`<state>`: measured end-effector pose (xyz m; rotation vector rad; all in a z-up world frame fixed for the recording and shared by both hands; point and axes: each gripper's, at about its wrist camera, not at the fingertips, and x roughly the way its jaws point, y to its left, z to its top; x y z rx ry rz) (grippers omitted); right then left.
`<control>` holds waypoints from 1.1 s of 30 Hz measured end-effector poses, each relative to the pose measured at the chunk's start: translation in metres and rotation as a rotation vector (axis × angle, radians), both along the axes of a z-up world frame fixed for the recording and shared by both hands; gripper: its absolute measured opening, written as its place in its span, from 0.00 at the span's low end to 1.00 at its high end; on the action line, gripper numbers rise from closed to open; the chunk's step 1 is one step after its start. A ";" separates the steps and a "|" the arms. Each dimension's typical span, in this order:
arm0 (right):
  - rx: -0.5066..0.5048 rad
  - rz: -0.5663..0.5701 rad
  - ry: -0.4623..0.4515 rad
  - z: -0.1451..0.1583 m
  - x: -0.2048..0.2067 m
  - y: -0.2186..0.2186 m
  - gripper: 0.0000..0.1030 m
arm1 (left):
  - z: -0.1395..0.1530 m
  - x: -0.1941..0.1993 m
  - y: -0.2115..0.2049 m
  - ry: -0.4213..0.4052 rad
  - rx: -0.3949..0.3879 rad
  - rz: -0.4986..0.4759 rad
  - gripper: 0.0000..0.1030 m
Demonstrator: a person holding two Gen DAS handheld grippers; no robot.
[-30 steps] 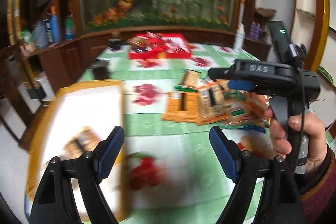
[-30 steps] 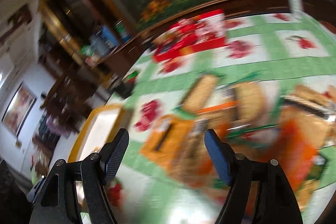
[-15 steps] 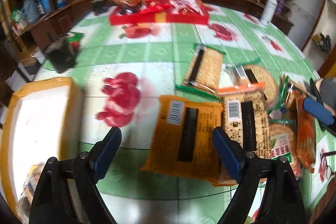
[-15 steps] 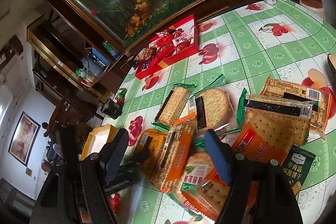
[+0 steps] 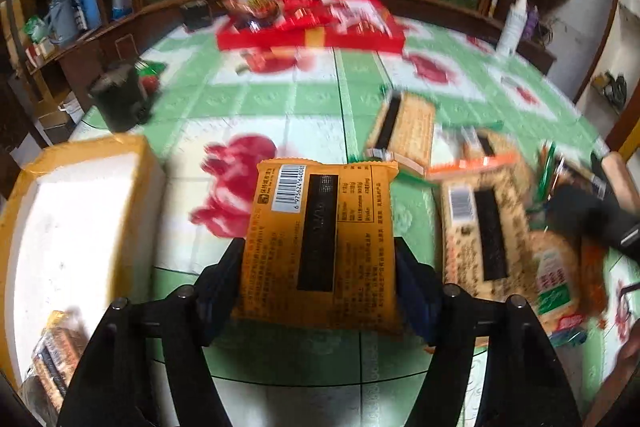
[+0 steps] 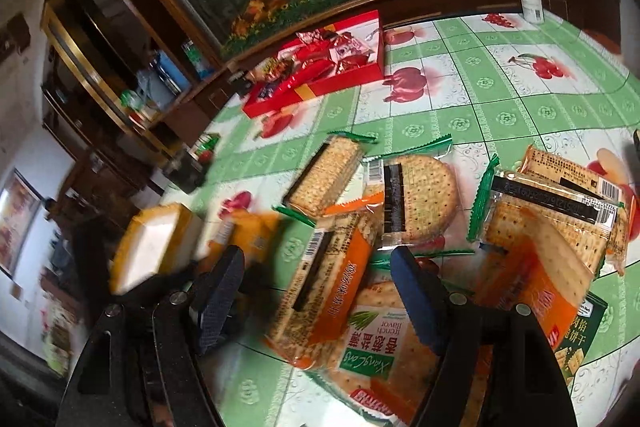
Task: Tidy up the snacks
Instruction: 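Grasp the orange snack pack with left tool while right grasps a cracker pack, then lift the orange pack with left tool while right lifts the cracker pack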
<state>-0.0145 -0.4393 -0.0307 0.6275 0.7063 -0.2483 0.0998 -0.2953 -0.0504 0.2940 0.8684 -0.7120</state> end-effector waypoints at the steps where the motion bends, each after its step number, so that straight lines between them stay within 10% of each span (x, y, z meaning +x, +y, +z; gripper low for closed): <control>1: -0.007 0.003 0.008 -0.002 0.002 0.002 0.78 | 0.006 0.000 0.004 -0.022 -0.019 0.023 0.68; 7: -0.141 0.013 0.105 -0.009 0.024 0.019 0.77 | 0.033 0.002 0.024 -0.156 -0.059 0.135 0.68; 16: -0.436 0.092 0.303 -0.036 0.059 0.062 0.73 | 0.044 0.011 0.041 -0.148 -0.113 0.167 0.68; 33: -0.303 0.285 0.225 -0.039 0.042 0.076 0.68 | 0.037 0.007 0.034 -0.115 -0.112 0.109 0.68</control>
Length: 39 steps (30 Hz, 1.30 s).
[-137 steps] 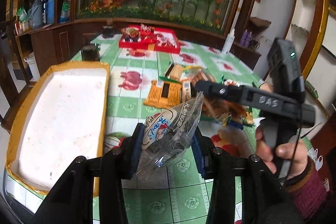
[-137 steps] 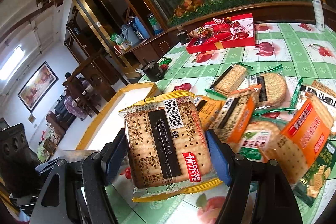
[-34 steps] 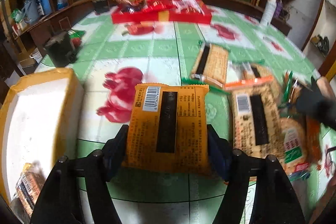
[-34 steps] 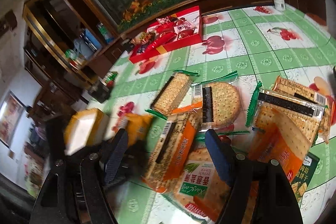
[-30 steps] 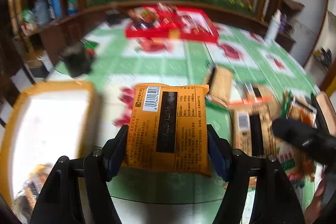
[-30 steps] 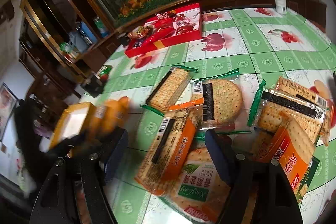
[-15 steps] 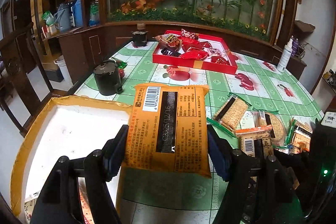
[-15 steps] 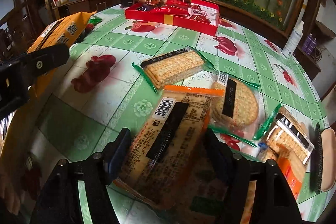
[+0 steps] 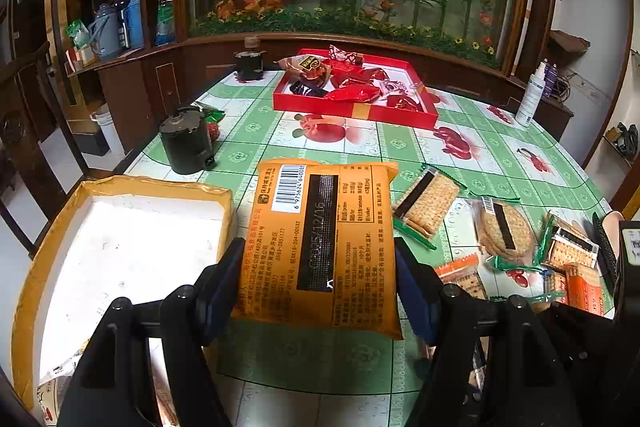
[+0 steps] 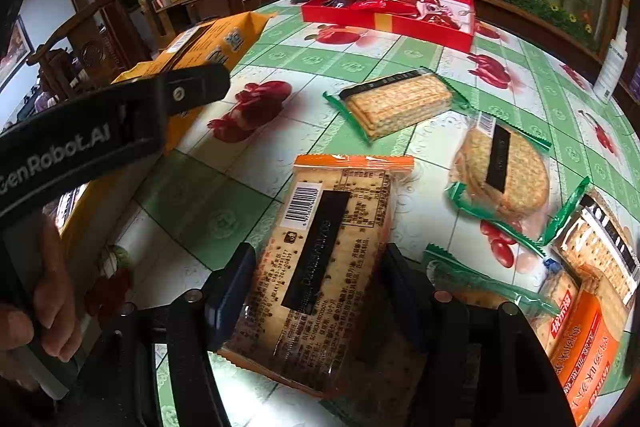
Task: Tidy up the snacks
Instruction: 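Lift the orange pack with left tool while right lifts the cracker pack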
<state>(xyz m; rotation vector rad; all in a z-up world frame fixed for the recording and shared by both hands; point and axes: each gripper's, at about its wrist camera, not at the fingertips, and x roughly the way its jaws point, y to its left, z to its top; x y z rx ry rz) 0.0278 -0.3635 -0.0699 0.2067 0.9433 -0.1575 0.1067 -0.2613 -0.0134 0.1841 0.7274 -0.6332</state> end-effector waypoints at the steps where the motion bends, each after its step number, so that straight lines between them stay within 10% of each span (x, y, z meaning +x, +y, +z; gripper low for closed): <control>1: -0.014 -0.004 -0.002 -0.001 0.001 0.001 0.70 | 0.000 0.000 -0.001 -0.001 0.003 -0.002 0.68; 39: 0.182 -0.178 -0.179 0.034 -0.024 -0.041 0.64 | 0.002 -0.012 -0.003 -0.022 -0.016 -0.069 0.68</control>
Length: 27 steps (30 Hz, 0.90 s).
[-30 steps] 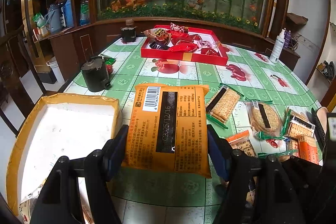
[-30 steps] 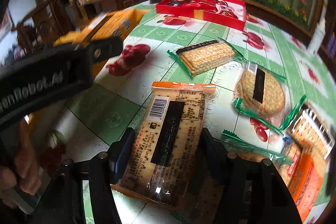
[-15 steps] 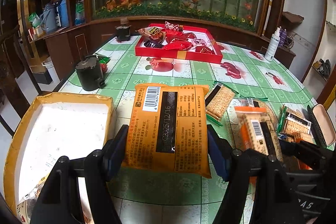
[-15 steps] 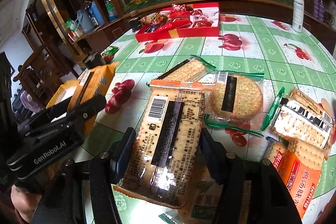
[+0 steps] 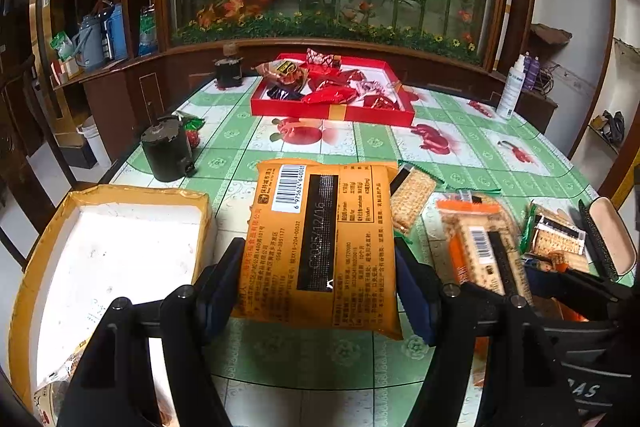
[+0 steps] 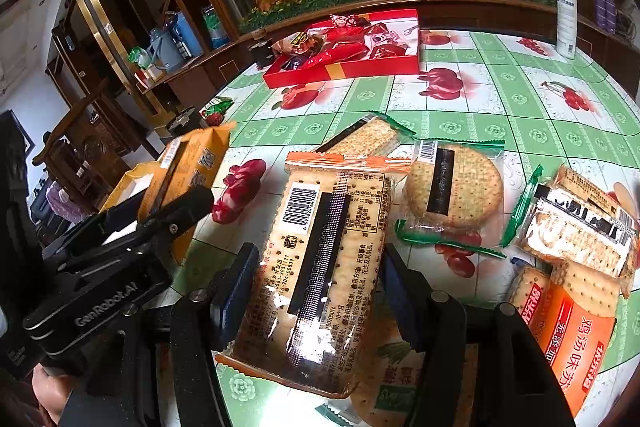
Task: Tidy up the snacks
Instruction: 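Lift the orange pack with left tool while right lifts the cracker pack, then carry both packs over the yellow tray and open both tools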
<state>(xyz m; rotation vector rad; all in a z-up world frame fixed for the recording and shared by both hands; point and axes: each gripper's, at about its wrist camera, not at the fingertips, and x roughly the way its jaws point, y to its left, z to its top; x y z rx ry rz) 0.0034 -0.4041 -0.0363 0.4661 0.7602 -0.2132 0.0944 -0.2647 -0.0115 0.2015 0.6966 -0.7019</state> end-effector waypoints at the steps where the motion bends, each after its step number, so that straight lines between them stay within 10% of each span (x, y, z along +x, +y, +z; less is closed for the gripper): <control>1: 0.003 0.000 0.001 -0.001 0.000 0.000 0.64 | 0.001 0.000 0.000 -0.004 -0.006 0.000 0.68; 27: 0.039 -0.006 -0.077 0.018 -0.002 0.003 0.64 | 0.032 0.001 0.053 0.070 -0.119 0.064 0.68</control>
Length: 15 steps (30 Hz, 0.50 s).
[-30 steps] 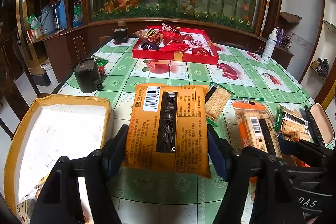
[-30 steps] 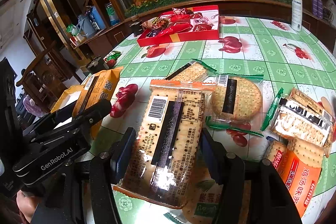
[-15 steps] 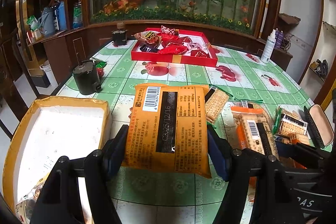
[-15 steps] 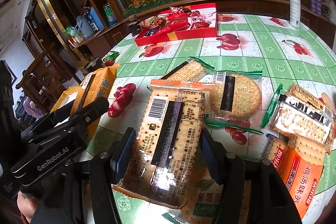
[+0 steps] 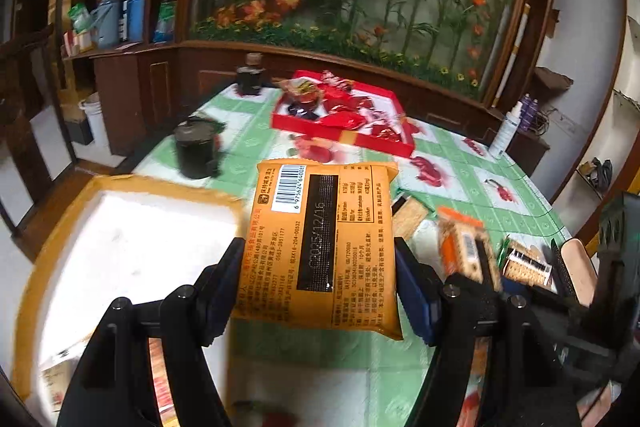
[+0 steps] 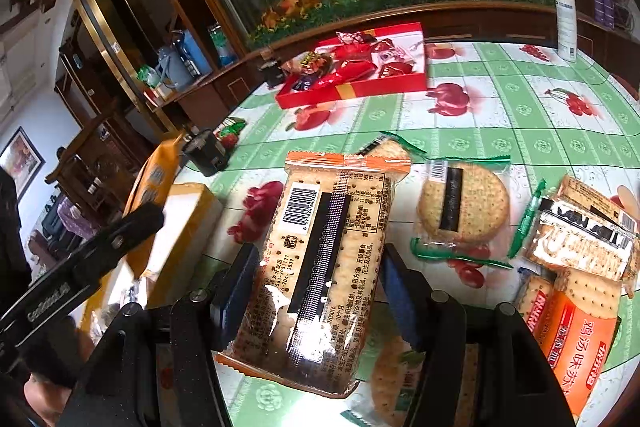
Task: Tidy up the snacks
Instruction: 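Carry both packs over the yellow tray and open both tools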
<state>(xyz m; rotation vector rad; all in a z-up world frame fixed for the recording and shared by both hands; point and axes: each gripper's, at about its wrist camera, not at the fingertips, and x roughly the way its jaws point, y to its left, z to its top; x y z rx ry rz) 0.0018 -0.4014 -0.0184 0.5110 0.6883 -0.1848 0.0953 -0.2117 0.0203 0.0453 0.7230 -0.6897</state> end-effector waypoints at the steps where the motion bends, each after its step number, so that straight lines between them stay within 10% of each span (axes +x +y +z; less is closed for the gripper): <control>1: 0.004 0.006 -0.011 0.003 0.001 0.003 0.64 | 0.003 0.000 0.013 0.010 -0.006 0.007 0.68; 15: -0.057 0.314 -0.008 0.031 0.096 0.142 0.64 | -0.020 0.039 0.138 0.077 0.093 0.250 0.68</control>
